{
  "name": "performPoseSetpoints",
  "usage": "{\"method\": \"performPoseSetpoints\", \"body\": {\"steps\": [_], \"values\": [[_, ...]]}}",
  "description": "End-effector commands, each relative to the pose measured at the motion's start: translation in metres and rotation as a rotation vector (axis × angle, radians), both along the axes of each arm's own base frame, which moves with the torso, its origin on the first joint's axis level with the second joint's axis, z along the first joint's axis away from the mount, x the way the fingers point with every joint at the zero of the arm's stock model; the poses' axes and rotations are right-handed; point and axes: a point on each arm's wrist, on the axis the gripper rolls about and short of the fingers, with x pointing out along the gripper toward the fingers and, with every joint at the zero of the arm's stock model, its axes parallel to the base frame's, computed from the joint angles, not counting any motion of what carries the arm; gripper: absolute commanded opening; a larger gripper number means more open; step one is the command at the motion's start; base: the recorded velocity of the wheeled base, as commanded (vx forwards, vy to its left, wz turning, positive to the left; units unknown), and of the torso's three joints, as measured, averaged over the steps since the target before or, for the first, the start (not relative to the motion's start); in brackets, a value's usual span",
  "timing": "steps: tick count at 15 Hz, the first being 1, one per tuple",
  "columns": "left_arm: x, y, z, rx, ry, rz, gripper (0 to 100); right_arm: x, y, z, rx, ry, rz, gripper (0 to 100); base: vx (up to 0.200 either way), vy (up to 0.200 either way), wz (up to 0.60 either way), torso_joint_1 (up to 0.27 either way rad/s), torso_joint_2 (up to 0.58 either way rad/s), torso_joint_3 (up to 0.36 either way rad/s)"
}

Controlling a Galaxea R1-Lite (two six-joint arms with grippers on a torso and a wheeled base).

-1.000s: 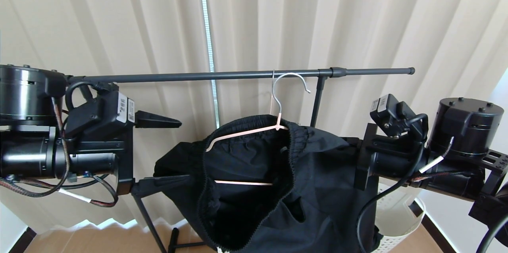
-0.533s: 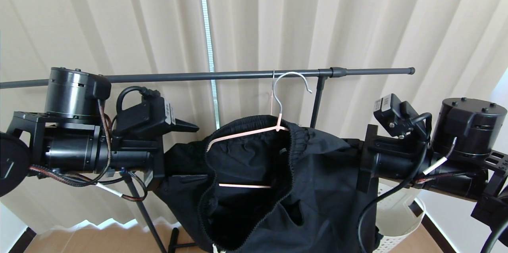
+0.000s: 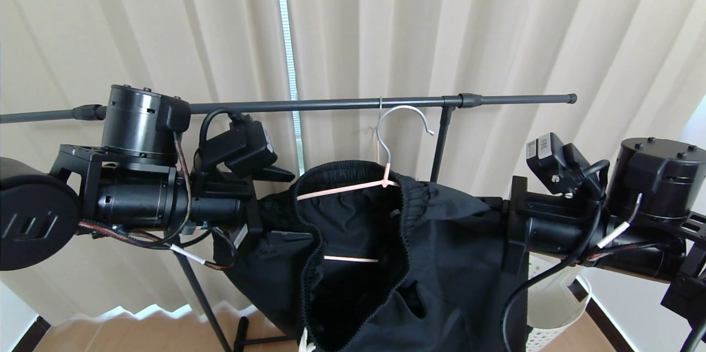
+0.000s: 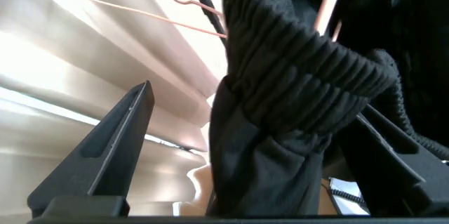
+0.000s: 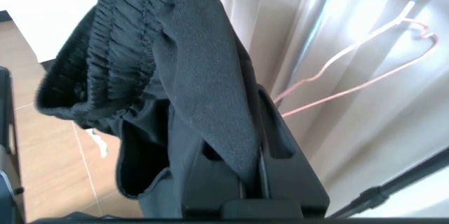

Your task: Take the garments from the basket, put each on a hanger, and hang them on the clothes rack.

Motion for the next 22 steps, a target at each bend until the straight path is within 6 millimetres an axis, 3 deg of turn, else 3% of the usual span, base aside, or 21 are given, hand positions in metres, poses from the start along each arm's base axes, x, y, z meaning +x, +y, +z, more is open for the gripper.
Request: {"method": "performPoseSetpoints", "body": {"steps": [1,5,6,16,17,22], "values": [[-0.002,-0.004,-0.001,0.0,0.006,-0.013,100,-0.002,0.0,0.002,0.004,-0.005,0.008,0,0.0,0.0,0.0,0.0,0.0,0.0],[-0.004,-0.011,-0.006,0.018,0.016,-0.023,100,-0.009,0.002,0.005,0.011,-0.017,0.028,0,0.0,0.0,0.0,0.0,0.0,0.0],[-0.005,-0.012,-0.006,0.032,0.014,-0.005,0,-0.01,0.002,0.005,0.011,-0.017,0.031,0,0.0,0.0,0.0,0.0,0.0,0.0],[-0.02,-0.011,0.002,0.021,-0.011,-0.007,0,-0.014,0.0,0.002,0.002,-0.01,0.03,0,0.0,0.0,0.0,0.0,0.0,0.0],[-0.022,-0.01,0.003,0.02,-0.014,-0.007,0,-0.014,-0.002,0.003,0.004,-0.017,0.027,100,0.0,0.0,0.0,0.0,0.0,0.0],[-0.034,0.002,0.007,0.02,-0.032,0.03,0,-0.009,-0.024,0.003,-0.067,-0.12,-0.034,100,0.0,0.0,0.0,0.0,0.0,0.0]]}}
